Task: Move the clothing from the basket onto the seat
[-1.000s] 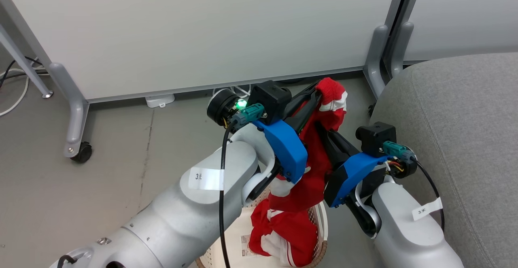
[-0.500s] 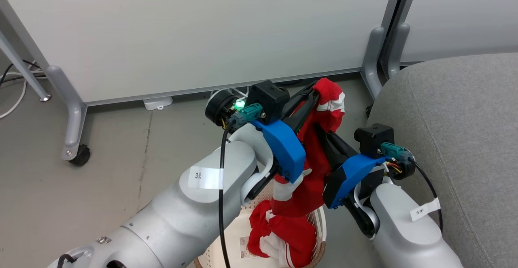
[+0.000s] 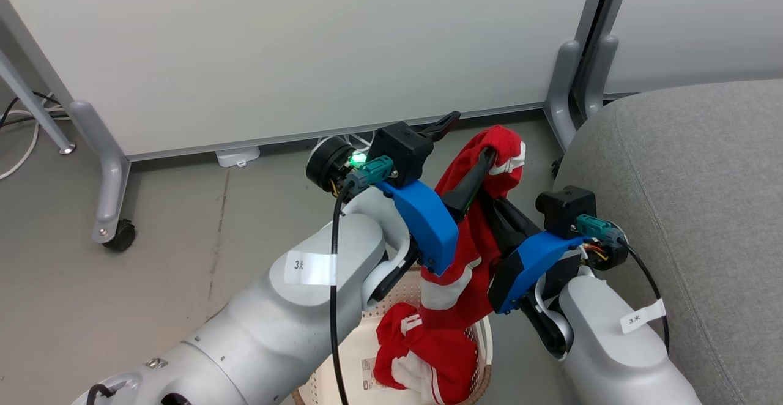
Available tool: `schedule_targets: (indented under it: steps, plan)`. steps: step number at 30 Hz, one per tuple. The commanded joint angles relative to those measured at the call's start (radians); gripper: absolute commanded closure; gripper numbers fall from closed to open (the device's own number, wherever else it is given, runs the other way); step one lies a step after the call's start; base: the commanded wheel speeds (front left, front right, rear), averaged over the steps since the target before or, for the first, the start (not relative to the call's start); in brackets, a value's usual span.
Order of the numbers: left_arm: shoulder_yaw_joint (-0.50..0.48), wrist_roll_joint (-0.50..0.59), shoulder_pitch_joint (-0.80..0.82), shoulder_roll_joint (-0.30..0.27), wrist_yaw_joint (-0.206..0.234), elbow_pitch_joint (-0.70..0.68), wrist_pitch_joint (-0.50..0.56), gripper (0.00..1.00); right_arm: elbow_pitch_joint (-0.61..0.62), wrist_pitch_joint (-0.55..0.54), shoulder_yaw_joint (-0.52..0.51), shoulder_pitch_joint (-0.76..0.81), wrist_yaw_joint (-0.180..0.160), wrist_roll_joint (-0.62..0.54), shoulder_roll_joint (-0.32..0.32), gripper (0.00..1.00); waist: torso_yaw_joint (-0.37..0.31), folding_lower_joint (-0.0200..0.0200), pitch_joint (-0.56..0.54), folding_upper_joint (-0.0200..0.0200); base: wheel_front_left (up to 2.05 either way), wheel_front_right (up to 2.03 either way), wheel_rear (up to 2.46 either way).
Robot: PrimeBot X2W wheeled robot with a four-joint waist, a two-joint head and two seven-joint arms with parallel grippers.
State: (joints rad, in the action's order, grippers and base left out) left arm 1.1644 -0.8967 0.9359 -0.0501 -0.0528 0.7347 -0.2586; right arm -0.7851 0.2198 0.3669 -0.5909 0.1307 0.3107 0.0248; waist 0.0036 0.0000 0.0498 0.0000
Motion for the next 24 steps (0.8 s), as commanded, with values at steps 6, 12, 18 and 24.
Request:
schedule_targets:
  steps: [6,12,18,24]
  plan:
    - [0.002,0.01,-0.014,-0.001,0.001,0.013,-0.007,0.0,-0.007,0.011,0.003,-0.021,0.0,0.012,0.001,1.0,-0.002,0.0,0.0,0.0,0.0,0.0,0.0]
    - [-0.046,0.036,-0.073,-0.027,0.019,-0.02,-0.007,0.0,-0.005,0.021,-0.012,-0.025,0.0,0.01,0.001,1.0,-0.004,0.0,0.001,0.0,0.0,0.0,0.0]
    - [-0.151,0.122,-0.226,-0.093,0.043,-0.142,-0.008,0.0,-0.002,0.025,-0.031,-0.021,0.0,-0.003,0.001,1.0,-0.009,0.0,0.007,0.0,0.0,0.0,0.0]
    - [-0.317,0.257,-0.414,-0.154,0.08,-0.3,-0.008,0.0,0.007,0.029,-0.052,-0.015,0.0,-0.018,0.001,1.0,-0.012,0.0,0.017,0.0,0.0,0.0,0.0]
